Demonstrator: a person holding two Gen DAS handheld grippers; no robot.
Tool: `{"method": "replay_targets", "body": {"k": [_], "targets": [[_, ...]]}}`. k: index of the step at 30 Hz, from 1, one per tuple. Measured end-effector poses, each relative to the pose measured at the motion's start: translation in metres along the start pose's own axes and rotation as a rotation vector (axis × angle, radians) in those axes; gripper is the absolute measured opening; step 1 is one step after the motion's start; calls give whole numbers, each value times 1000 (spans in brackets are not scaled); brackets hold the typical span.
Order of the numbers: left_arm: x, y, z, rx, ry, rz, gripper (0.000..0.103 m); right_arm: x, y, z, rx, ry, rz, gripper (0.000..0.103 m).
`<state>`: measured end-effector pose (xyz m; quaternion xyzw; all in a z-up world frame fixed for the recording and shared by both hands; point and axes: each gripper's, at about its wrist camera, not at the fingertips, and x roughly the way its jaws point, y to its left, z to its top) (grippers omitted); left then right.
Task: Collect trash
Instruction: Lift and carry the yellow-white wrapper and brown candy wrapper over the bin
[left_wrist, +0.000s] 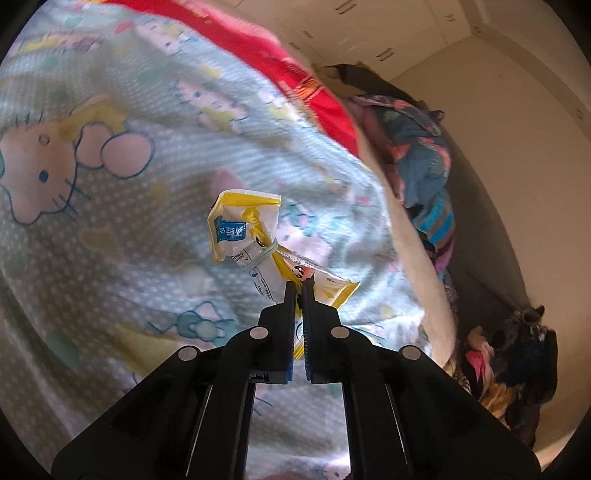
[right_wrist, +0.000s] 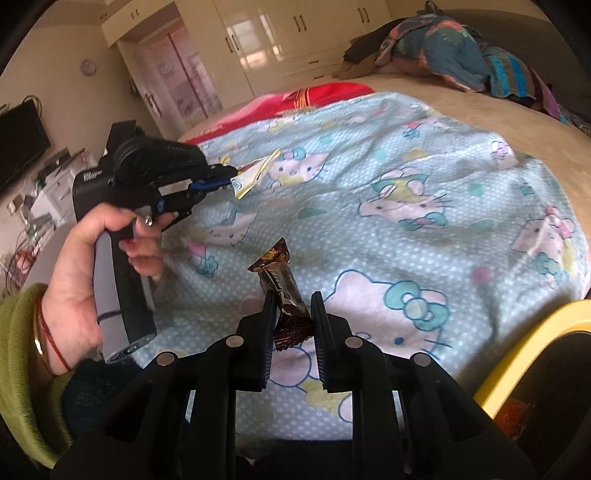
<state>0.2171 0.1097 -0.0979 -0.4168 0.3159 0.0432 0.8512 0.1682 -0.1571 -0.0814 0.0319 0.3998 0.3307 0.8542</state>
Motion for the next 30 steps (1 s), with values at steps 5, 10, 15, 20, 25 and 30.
{"method": "replay_targets", "body": {"k": [5, 10, 15, 20, 25, 30], "targets": [[-16, -30, -10, 122, -34, -48, 1, -28, -11, 6, 36, -72, -23, 18], [-34, -63, -26, 262, -69, -85, 1, -55, -28, 11, 78, -135, -59, 18], [-47, -92, -48, 379, -78, -126, 1, -84, -46, 9, 122, -188, -109, 18], [-54, -113, -69, 466, -76, -163, 1, -108, -61, 2, 155, -224, -153, 18], [-61, -125, -91, 528, -53, -209, 1, -125, -71, -3, 170, -245, -189, 18], [-69, -139, -114, 602, -36, -242, 1, -141, -78, -8, 179, -262, -223, 18]]}}
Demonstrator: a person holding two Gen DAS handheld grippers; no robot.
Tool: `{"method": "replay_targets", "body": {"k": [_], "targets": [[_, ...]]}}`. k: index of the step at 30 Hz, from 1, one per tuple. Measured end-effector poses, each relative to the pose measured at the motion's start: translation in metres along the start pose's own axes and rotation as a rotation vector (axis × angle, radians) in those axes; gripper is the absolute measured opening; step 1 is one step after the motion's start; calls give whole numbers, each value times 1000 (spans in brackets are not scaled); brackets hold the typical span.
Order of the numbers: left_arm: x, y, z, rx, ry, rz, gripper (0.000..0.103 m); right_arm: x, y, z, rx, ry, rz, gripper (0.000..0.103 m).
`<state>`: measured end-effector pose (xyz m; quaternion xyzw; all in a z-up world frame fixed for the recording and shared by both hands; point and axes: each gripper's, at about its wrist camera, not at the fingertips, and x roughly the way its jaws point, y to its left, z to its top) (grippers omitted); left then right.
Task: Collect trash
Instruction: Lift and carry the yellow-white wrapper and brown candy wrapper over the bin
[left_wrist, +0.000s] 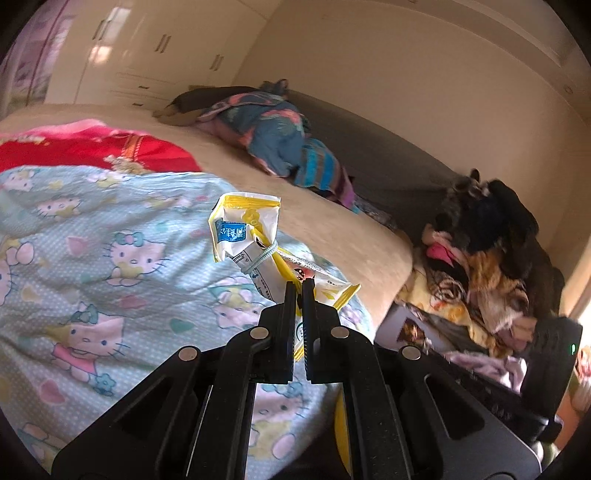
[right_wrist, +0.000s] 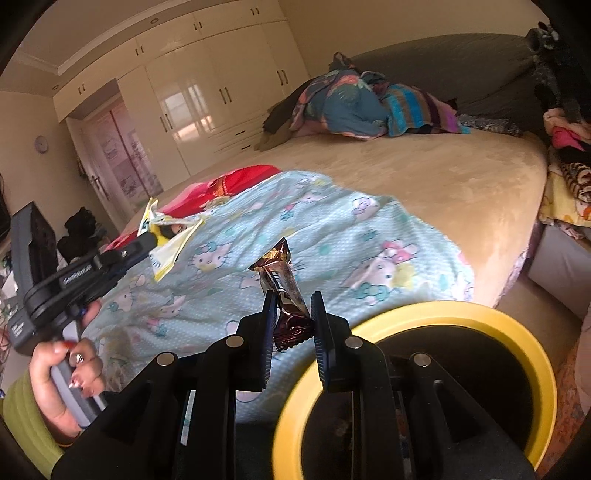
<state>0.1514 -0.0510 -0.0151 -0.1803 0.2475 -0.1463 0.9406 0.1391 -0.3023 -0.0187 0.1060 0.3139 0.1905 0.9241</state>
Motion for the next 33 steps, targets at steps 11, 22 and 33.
{"method": "replay_targets", "body": {"k": [11, 22, 33], "targets": [[2, -46, -26, 126, 56, -78, 1, -33, -33, -10, 15, -25, -105, 18], [7, -81, -56, 232, 124, -132, 1, -53, -68, -30, 78, -9, -170, 18], [16, -117, -93, 339, 215, -188, 1, -65, -92, -41, 140, 0, -193, 18]]}}
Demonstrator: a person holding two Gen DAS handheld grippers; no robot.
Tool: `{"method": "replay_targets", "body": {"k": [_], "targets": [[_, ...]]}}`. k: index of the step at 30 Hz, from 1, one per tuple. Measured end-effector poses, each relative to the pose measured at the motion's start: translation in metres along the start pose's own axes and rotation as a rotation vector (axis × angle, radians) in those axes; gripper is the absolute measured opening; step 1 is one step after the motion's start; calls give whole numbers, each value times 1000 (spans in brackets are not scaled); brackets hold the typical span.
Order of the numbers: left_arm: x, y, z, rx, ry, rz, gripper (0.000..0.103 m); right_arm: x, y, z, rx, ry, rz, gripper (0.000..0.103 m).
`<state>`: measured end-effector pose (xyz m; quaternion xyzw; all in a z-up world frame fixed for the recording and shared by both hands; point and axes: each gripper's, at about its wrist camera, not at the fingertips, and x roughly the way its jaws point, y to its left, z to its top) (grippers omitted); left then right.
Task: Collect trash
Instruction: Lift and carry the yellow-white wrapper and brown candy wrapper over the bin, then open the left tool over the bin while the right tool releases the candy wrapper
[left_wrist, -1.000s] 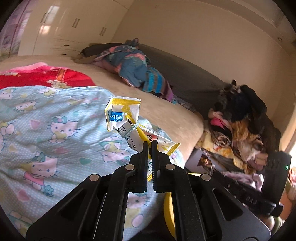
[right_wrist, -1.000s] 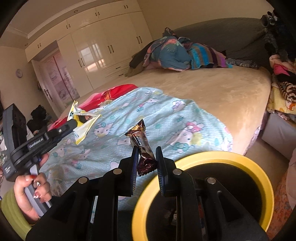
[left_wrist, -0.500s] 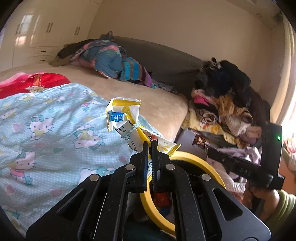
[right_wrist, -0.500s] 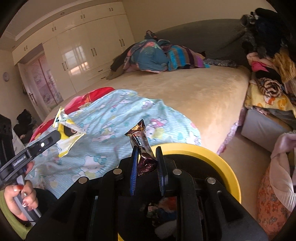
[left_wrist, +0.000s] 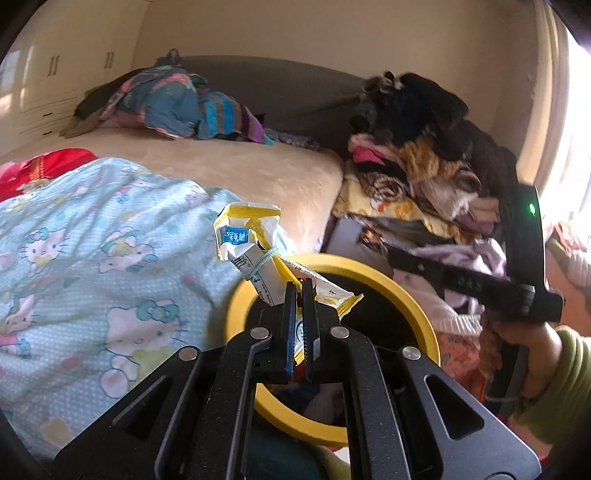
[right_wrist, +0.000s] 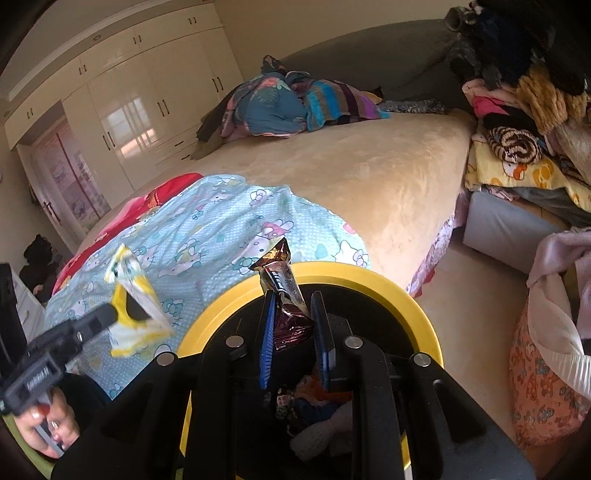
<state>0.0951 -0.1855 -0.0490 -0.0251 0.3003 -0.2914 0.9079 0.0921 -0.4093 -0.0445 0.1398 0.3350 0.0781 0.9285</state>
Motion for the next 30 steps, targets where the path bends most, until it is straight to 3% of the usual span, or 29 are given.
{"method": "replay_targets", "body": {"k": [12, 22, 24, 25, 29, 30], "targets": [[32, -31, -26, 95, 123, -52, 2, 13, -20, -10, 70, 44, -17, 19], [46, -32, -34, 84, 167, -78, 2, 26, -34, -20, 127, 86, -10, 21], [47, -29, -33, 71, 174, -73, 6, 27, -35, -22, 131, 98, -10, 26], [47, -27, -33, 62, 172, -71, 14, 27, -34, -23, 129, 96, -14, 34], [42, -16, -28, 15, 162, -44, 48, 22, -22, -25, 97, 93, -14, 47], [40, -11, -27, -7, 160, -33, 51, 21, -21, -25, 94, 92, -14, 50]]}}
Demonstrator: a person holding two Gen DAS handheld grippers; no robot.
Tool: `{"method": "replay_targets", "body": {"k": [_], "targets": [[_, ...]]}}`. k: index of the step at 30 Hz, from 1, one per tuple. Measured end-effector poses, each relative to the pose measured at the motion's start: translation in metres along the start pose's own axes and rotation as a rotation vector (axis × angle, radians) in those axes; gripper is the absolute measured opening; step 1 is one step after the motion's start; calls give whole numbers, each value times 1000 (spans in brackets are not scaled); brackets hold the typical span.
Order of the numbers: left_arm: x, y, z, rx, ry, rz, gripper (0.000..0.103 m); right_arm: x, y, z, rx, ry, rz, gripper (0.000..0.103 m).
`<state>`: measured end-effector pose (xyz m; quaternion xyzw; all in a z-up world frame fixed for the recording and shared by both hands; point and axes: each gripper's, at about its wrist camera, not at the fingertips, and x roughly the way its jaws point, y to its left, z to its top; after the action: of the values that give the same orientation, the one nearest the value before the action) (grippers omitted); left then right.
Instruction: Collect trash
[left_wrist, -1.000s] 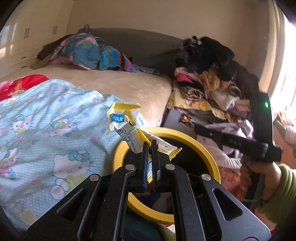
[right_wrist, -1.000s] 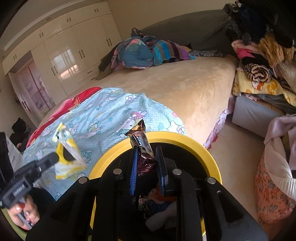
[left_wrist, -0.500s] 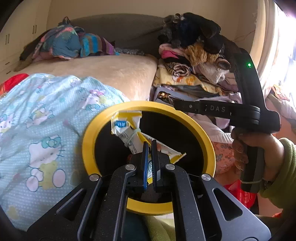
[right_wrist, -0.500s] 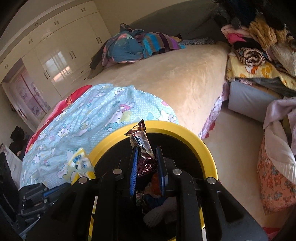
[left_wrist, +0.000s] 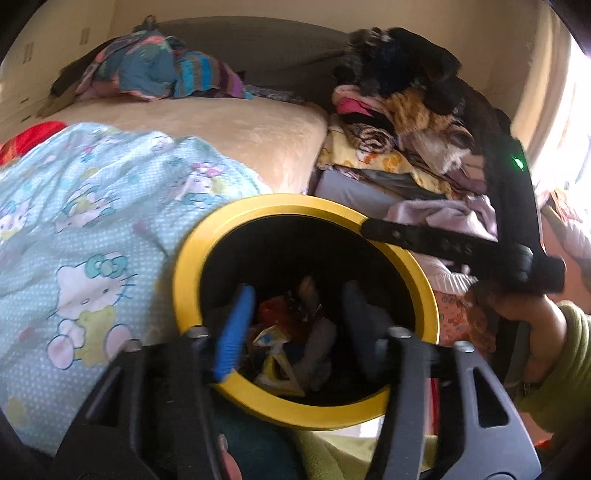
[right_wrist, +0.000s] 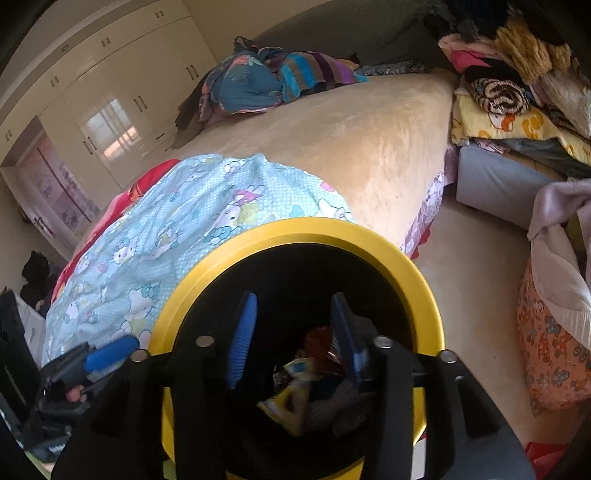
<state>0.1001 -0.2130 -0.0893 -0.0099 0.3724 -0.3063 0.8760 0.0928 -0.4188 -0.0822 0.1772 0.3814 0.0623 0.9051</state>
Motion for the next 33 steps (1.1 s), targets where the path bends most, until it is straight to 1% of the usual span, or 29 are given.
{"method": "replay_targets", "body": {"k": [1, 2, 3, 4, 5, 6, 8, 11, 12, 14, 15, 18, 21, 26, 30, 33], "targets": [[-2, 3, 1, -14, -4, 10, 56, -1, 4, -1, -7, -3, 1, 53], [-5, 6, 2, -25, -9, 19, 65, -3, 10, -3, -24, -6, 3, 54], [-9, 10, 4, -44, -15, 32, 71, -4, 13, -3, -33, -8, 3, 56], [-13, 14, 5, -60, -20, 48, 80, -7, 19, -5, -41, -17, 5, 60], [-18, 17, 6, -74, -24, 71, 84, -10, 23, -7, -40, -30, 7, 67], [-23, 21, 6, -87, -28, 90, 85, -13, 26, -7, -40, -43, 12, 70], [-32, 27, 7, -108, -40, 131, 92, -20, 39, -8, -58, -77, 19, 78], [-55, 40, 9, -148, -75, 187, 92, -31, 59, -10, -104, -140, 24, 87], [-63, 43, 9, -156, -86, 204, 92, -33, 65, -10, -119, -157, 29, 88], [-76, 47, 9, -165, -108, 229, 92, -40, 81, -13, -160, -202, 27, 95], [-87, 49, 8, -169, -125, 247, 92, -44, 88, -15, -176, -227, 29, 96], [-110, 53, 2, -169, -162, 302, 92, -55, 107, -19, -215, -289, 42, 96], [-129, 55, -5, -167, -195, 347, 92, -64, 121, -23, -250, -344, 38, 96], [-156, 58, -17, -173, -237, 405, 92, -77, 146, -33, -297, -438, 37, 97], [-176, 59, -29, -169, -282, 467, 92, -82, 159, -41, -300, -485, 39, 97], [-187, 60, -40, -162, -317, 531, 92, -85, 169, -48, -304, -519, 52, 97]]}}
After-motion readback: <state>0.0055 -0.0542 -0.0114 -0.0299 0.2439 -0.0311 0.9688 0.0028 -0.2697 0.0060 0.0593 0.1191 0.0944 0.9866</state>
